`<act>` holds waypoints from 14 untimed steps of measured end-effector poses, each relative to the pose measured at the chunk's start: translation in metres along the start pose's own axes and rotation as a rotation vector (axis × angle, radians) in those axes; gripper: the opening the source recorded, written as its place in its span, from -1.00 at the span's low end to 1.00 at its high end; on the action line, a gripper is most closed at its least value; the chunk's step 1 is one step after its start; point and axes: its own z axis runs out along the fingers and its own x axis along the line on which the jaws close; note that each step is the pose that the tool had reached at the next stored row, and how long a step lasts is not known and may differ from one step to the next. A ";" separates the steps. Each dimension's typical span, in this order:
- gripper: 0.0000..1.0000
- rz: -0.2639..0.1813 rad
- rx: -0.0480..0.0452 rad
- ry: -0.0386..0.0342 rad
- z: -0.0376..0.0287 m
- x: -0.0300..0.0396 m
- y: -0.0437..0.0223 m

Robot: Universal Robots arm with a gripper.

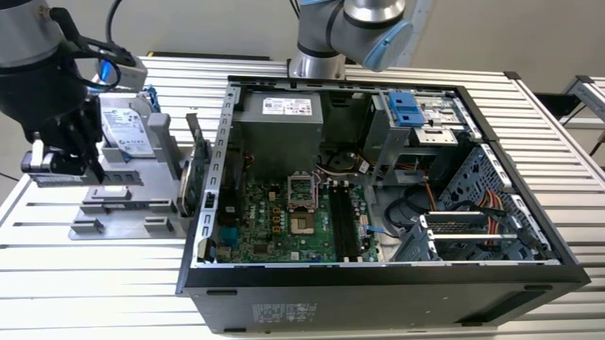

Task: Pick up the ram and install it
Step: 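Pick up the ram and move it above insertion slot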

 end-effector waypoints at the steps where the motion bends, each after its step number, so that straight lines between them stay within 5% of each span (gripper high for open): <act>1: -1.00 0.000 0.0000 0.0000 -0.0005 0.0000 0.0000; 14: -1.00 0.000 0.0000 0.0000 -0.0094 0.0003 0.0003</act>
